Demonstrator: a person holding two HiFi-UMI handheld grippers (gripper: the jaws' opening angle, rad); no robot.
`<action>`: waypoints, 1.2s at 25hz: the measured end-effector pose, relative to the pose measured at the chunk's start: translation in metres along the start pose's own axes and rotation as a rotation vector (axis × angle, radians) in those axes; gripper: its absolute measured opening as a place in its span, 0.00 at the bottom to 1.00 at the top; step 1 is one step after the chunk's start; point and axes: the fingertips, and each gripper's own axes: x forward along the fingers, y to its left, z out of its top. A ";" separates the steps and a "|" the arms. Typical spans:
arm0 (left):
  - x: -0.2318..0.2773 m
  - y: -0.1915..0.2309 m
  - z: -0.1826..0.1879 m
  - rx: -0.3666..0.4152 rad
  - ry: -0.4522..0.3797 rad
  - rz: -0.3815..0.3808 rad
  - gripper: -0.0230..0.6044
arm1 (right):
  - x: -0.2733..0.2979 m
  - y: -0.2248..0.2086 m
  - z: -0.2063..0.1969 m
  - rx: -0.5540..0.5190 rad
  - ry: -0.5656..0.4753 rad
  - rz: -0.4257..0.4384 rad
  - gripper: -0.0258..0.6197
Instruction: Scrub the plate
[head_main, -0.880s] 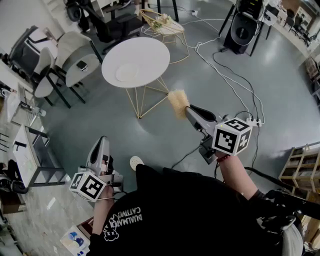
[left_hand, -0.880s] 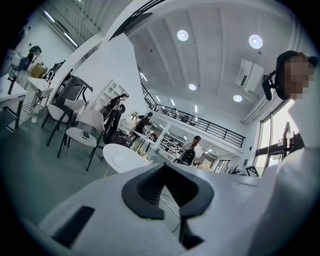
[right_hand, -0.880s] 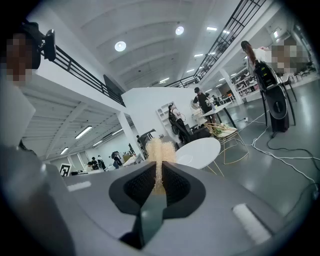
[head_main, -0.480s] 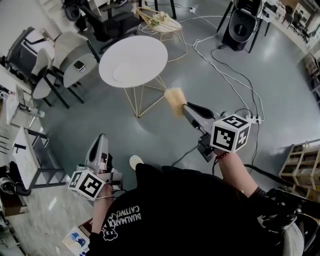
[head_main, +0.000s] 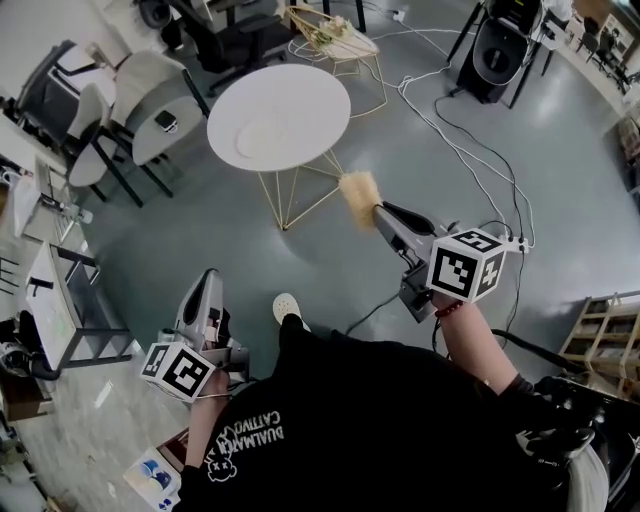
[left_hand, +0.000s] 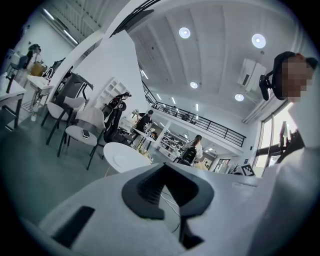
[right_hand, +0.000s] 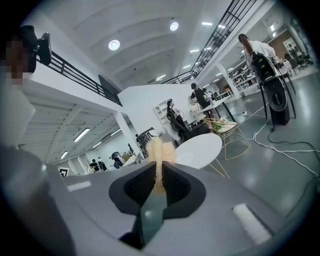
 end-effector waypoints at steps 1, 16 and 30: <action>0.005 0.007 0.004 -0.003 -0.002 -0.001 0.04 | 0.008 -0.001 0.003 0.009 -0.001 0.003 0.10; 0.135 0.120 0.132 -0.029 -0.021 -0.127 0.04 | 0.164 -0.010 0.088 -0.046 -0.022 -0.093 0.11; 0.217 0.214 0.179 0.024 0.064 -0.191 0.04 | 0.266 -0.046 0.095 0.105 -0.077 -0.198 0.11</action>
